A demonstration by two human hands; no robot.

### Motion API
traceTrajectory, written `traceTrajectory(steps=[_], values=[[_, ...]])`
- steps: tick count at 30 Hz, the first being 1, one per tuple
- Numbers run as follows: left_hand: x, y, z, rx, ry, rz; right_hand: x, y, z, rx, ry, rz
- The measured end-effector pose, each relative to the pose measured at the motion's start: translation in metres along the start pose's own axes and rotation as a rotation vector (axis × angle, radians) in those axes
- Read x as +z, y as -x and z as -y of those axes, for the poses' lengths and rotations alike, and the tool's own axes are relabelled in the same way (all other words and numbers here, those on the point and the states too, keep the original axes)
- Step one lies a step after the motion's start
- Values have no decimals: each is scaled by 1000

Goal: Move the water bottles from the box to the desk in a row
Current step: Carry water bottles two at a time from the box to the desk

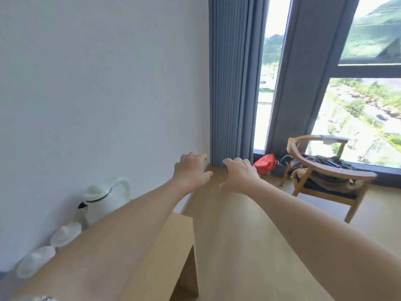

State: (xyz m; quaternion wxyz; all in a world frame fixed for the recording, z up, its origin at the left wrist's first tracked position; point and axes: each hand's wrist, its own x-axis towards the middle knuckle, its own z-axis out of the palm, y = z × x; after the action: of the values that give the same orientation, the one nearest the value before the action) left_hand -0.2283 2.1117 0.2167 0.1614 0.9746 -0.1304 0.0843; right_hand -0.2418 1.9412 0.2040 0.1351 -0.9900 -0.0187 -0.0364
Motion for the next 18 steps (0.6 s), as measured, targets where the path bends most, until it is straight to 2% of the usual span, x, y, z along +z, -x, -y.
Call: traceTrajectory(steps=[7, 13, 18], values=[[71, -58, -186, 176, 65, 80, -60, 36, -192, 177, 36, -46], [125, -88, -339, 340, 131, 98, -99, 76, -329, 392, 27, -74], [166, -102, -446, 516, 179, 205, -117, 113, -429, 607, 43, -101]])
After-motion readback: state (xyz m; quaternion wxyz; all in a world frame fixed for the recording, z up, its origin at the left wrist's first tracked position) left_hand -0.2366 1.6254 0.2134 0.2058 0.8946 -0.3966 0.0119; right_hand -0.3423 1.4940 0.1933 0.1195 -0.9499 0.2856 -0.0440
